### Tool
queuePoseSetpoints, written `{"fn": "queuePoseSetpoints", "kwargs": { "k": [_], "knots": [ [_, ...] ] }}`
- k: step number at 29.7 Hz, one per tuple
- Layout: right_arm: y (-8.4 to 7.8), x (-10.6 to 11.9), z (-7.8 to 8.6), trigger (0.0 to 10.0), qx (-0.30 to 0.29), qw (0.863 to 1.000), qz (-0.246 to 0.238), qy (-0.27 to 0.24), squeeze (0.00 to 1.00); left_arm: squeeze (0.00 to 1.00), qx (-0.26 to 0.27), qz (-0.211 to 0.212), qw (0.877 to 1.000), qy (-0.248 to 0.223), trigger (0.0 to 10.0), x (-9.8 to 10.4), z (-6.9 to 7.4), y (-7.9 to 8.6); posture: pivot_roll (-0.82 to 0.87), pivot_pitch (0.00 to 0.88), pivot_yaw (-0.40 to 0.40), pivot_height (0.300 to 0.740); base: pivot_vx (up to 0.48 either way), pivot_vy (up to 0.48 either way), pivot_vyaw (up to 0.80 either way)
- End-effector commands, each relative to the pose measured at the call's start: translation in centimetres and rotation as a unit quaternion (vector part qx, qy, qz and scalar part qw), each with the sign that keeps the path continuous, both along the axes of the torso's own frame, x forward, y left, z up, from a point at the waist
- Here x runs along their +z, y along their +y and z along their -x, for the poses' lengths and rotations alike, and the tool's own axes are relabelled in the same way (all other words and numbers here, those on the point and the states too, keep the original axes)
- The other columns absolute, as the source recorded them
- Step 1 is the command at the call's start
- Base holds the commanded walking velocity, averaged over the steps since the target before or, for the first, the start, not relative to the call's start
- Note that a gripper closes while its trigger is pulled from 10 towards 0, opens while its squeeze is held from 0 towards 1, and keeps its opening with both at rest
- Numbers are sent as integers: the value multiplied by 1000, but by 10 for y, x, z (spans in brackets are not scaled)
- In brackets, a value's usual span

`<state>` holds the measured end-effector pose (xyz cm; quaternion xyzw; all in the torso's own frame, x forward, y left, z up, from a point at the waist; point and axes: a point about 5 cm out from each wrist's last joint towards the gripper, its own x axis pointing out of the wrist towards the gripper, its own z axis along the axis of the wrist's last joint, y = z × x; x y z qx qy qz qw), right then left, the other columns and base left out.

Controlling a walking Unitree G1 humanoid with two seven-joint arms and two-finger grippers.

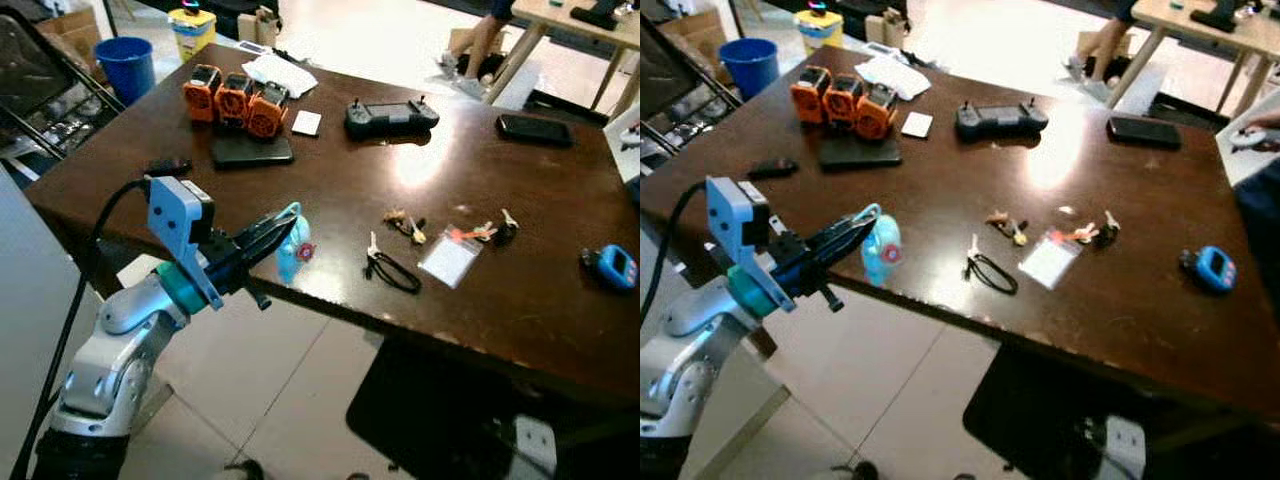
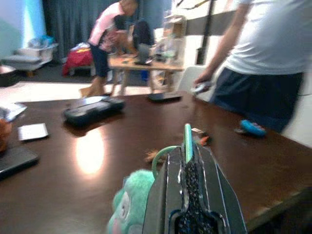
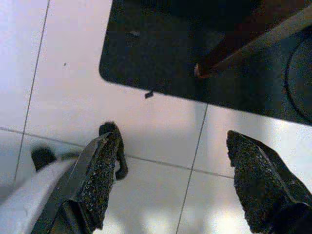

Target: Hang keys on a hook

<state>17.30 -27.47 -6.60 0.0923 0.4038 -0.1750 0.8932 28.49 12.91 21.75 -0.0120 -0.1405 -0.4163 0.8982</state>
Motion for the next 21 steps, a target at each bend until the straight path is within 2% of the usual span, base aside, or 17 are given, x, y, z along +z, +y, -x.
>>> {"fn": "queuePoseSetpoints", "kwargs": {
  "k": [1, 7, 18, 21],
  "knots": [
    [4, -9, 17, 10000, 3, 999, -8, 32, 0, 0, 0, -6, 1000, 0, 10000, -2, 1, -1, 63, 75, -21, 740, -352, 0, 0],
    [9, -11, 17, 10000, 18, 999, -17, 29, 0, 0, 0, -7, 1000, 0, 10000, -3, 2, -2, 64, 80, -22, 740, -349, 0, 0],
    [13, -11, 16, 10000, 41, 998, -28, 23, 0, 0, 5, -4, 1000, -5, 10000, -1, 1, -2, 62, 81, -20, 740, -348, 0, 791],
    [14, -11, 15, 10000, 43, 998, -31, 22, 0, 0, 11, 0, 1000, -9, 10000, 0, -1, -3, 62, 81, -22, 740, -95, 0, 788]
  ]
}}
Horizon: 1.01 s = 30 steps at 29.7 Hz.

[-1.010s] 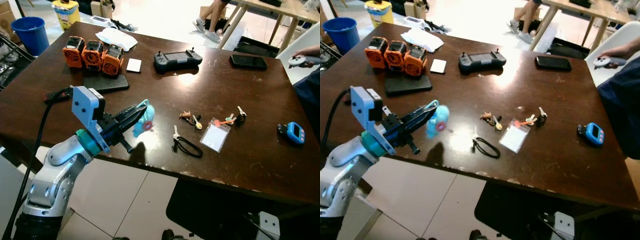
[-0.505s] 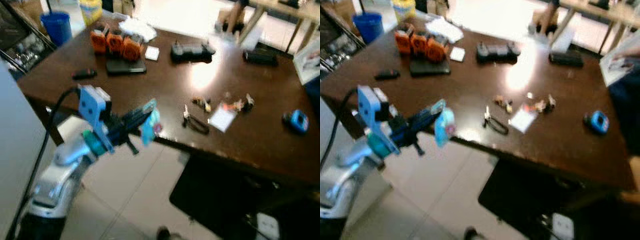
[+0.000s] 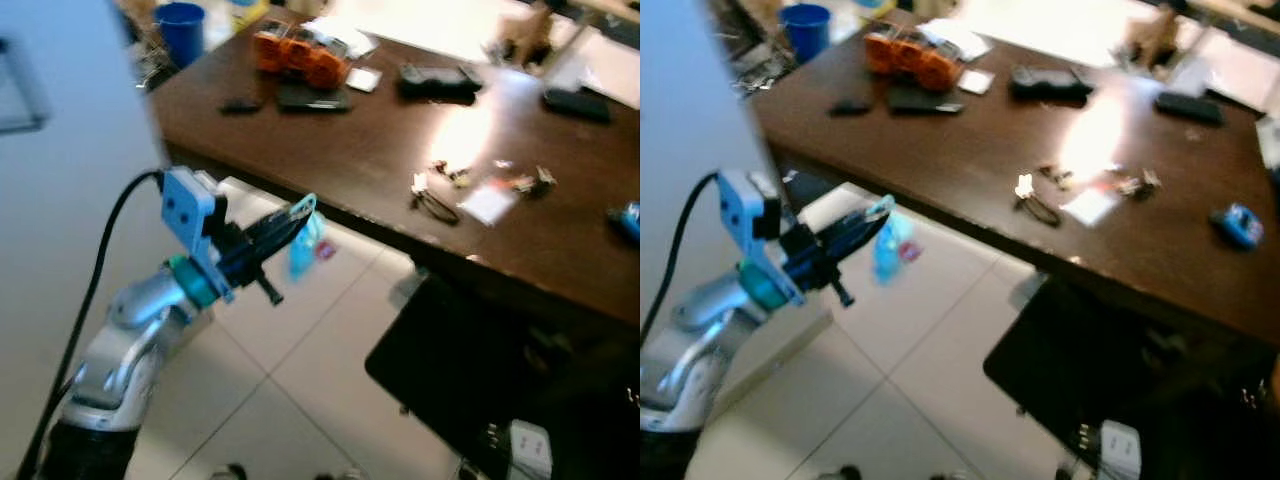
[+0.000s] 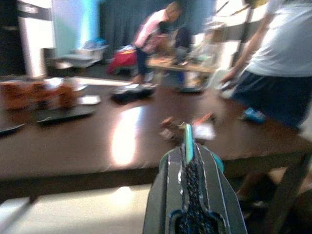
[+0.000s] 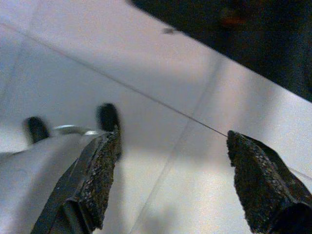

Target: Hang keys on a hook

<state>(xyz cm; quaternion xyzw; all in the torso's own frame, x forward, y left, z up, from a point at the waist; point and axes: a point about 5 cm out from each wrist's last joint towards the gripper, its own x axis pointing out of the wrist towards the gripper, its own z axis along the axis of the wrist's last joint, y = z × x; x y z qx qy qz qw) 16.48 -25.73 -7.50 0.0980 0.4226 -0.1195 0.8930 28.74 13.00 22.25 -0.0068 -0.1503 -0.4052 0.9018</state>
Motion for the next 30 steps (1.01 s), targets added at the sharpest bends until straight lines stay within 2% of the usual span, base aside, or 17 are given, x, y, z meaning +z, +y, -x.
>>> {"fn": "queuePoseSetpoints", "kwargs": {
  "k": [1, 10, 14, 21, 30],
  "knots": [
    [-3, -2, 7, 10000, -5, 1000, 0, 11, 0, 0, 12, 5, 1000, -4, 10000, -3, -2, -3, 63, 81, -21, 740, 0, 0, 788],
    [-3, -2, 7, 10000, -11, 1000, -4, 8, 0, 0, 69, 41, 997, -22, 10000, 4, -15, -9, 60, 74, -17, 740, 0, 0, 788],
    [-4, -2, 7, 10000, -25, 1000, 0, 9, 0, 0, 79, 35, 996, -27, 10000, 5, -19, -15, 59, 69, -15, 740, 0, 0, 788],
    [-4, -2, 5, 10000, -39, 999, 2, 8, 0, 0, 74, 47, 995, -51, 10000, 13, -23, -31, 57, 59, -13, 740, 0, 0, 0],
    [-5, -2, 6, 10000, -40, 999, 3, 9, 0, 0, 70, 50, 992, -87, 10000, 28, -27, -45, 57, 66, -16, 740, 310, 0, 0]
  ]
}}
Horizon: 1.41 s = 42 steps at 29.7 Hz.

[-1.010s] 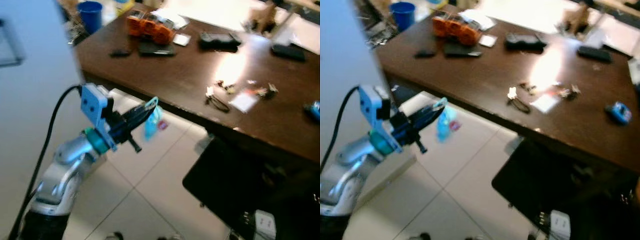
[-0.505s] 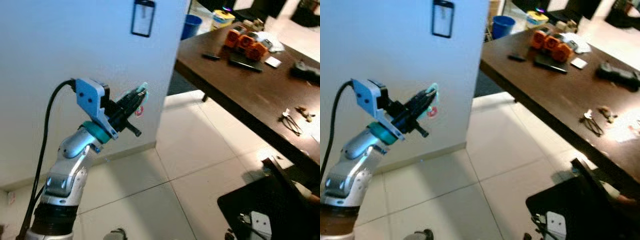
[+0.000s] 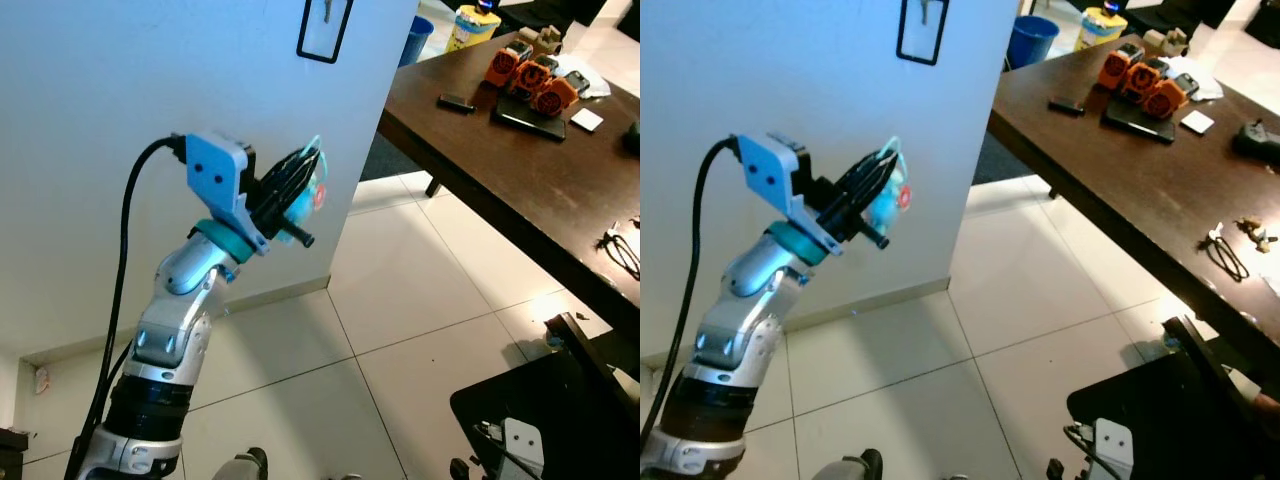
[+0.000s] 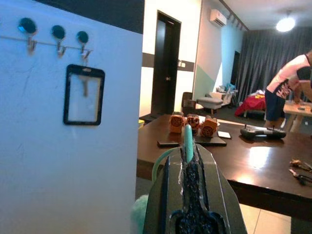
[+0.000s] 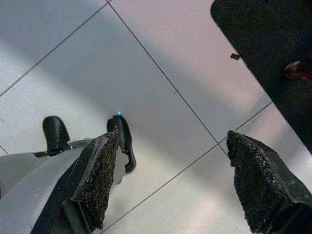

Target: Hang keys on a hook

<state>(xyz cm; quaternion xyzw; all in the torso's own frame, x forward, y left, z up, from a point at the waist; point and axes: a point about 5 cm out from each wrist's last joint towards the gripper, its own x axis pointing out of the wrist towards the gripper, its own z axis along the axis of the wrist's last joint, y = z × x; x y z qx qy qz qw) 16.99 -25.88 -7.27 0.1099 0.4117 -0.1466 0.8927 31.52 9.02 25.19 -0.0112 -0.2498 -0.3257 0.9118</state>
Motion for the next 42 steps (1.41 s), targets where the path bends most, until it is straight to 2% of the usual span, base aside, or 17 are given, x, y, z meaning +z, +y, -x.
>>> {"fn": "queuePoseSetpoints", "kwargs": {
  "k": [1, 10, 20, 27, 36, 42],
  "knots": [
    [-4, -4, 12, 10000, -10, 1000, 1, 18, 0, 0, -5, -9, 1000, -7, 10000, 0, 0, -7, 54, 67, -17, 740, 319, 0, 0],
    [-5, -5, 15, 10000, -10, 1000, 3, 22, 0, 0, 1, -5, 1000, -28, 10000, 10, 0, -6, 48, 78, -18, 740, 317, 0, 0],
    [-6, -5, 17, 10000, -2, 1000, 5, 24, 0, 0, 7, 0, 1000, -30, 10000, 9, -1, -4, 47, 80, -18, 740, 316, 0, 0],
    [-5, -5, 16, 10000, 21, 1000, 0, 20, 0, 0, 11, 4, 1000, -29, 10000, 8, -1, -2, 44, 80, -19, 740, 316, 0, 696],
    [-3, -6, 17, 10000, 20, 1000, -10, 15, 0, 0, 14, 2, 1000, -27, 10000, 6, -1, 0, 41, 89, -13, 740, 316, 0, 788],
    [-6, -6, 20, 10000, 4, 1000, -5, 18, 0, 0, -13, 15, 1000, -8, 10000, 3, 2, -5, 39, 92, -13, 740, 105, 0, 260]
  ]
}}
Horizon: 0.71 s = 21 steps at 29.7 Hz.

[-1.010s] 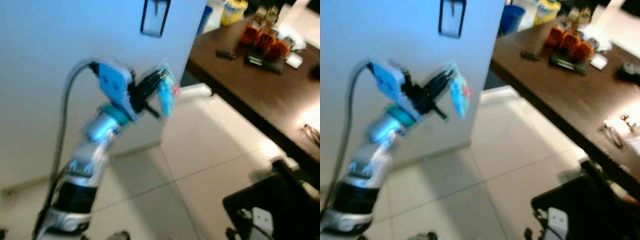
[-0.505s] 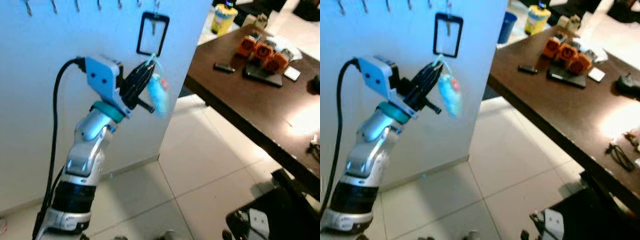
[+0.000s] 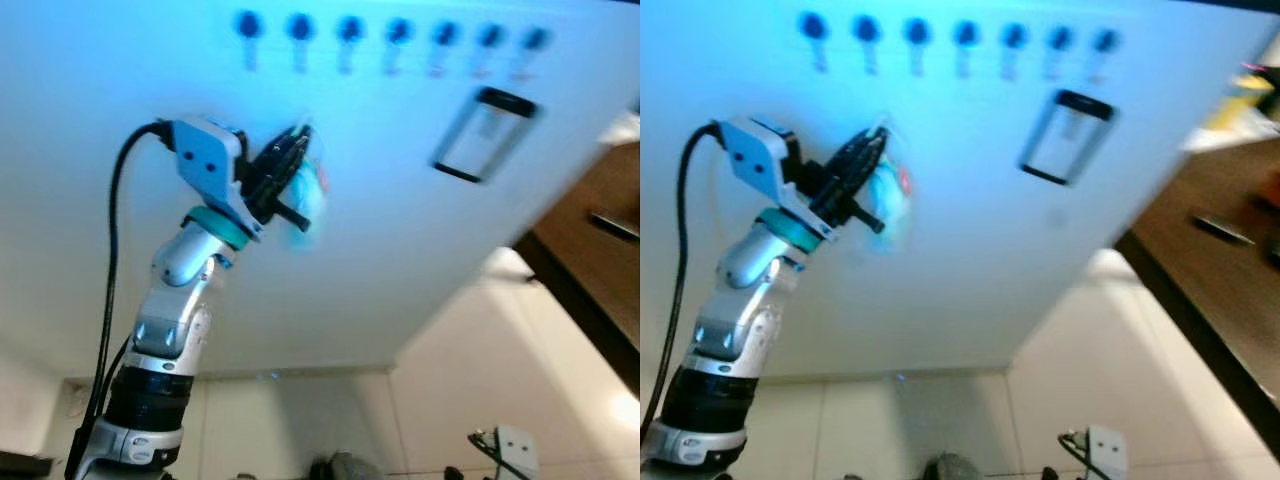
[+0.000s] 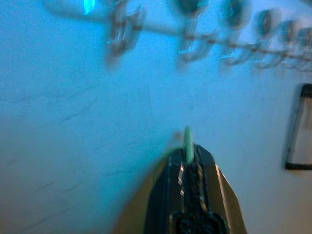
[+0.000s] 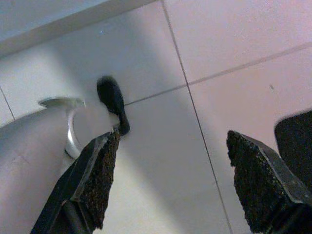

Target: Hang keys on a hook

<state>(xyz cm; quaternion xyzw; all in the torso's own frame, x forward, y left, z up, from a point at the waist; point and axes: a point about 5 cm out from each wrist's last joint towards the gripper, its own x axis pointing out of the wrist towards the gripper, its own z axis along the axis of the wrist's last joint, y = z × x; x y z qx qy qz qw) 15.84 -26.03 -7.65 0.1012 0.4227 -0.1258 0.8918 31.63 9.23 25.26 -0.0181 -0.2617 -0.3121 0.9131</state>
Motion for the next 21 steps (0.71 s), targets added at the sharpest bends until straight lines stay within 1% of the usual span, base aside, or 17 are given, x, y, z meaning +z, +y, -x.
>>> {"fn": "queuePoseSetpoints", "kwargs": {
  "k": [1, 2, 3, 4, 6, 9, 14, 17, 21],
  "knots": [
    [-4, -2, 9, 10000, -19, 1000, -2, 9, 0, 0, -24, 1, 1000, 0, 10000, 2, 3, -8, 39, 92, -13, 740, 0, 0, 0],
    [-5, -2, 9, 10000, -22, 1000, -2, 9, 0, 0, -43, 8, 999, 6, 10000, 1, 6, -10, 39, 93, -13, 740, 0, 0, 0],
    [-5, -2, 9, 10000, -22, 1000, -2, 9, 0, 0, -43, 8, 999, 6, 10000, 1, 6, -10, 39, 93, -13, 740, 0, 0, 0],
    [-5, -2, 10, 10000, -23, 1000, -3, 9, 0, 0, -60, 0, 998, 10, 10000, -1, 9, -14, 38, 93, -11, 740, 0, 0, 0],
    [-5, -2, 10, 10000, -26, 1000, -5, 9, 0, 0, -83, 0, 996, 17, 10000, -5, 13, -18, 37, 91, -12, 740, 0, -448, 0],
    [-5, -2, 10, 10000, -26, 1000, -5, 8, 0, 0, -86, -1, 996, 15, 10000, -5, 13, -19, 37, 91, -12, 740, 0, -480, 0],
    [-5, -2, 9, 10000, -26, 1000, -7, 7, 0, 0, -104, -1, 995, 6, 10000, -5, 18, -21, 39, 90, -13, 740, 0, -480, 0],
    [-5, -2, 9, 10000, -27, 1000, -9, 6, 0, 0, -128, -1, 992, 1, 10000, -4, 23, -23, 40, 89, -15, 740, 0, -456, 0],
    [-5, -2, 8, 10000, -27, 1000, -9, 5, 0, 0, -147, -5, 989, -2, 10000, -4, 28, -26, 39, 89, -14, 740, 0, -408, 0]
  ]
}}
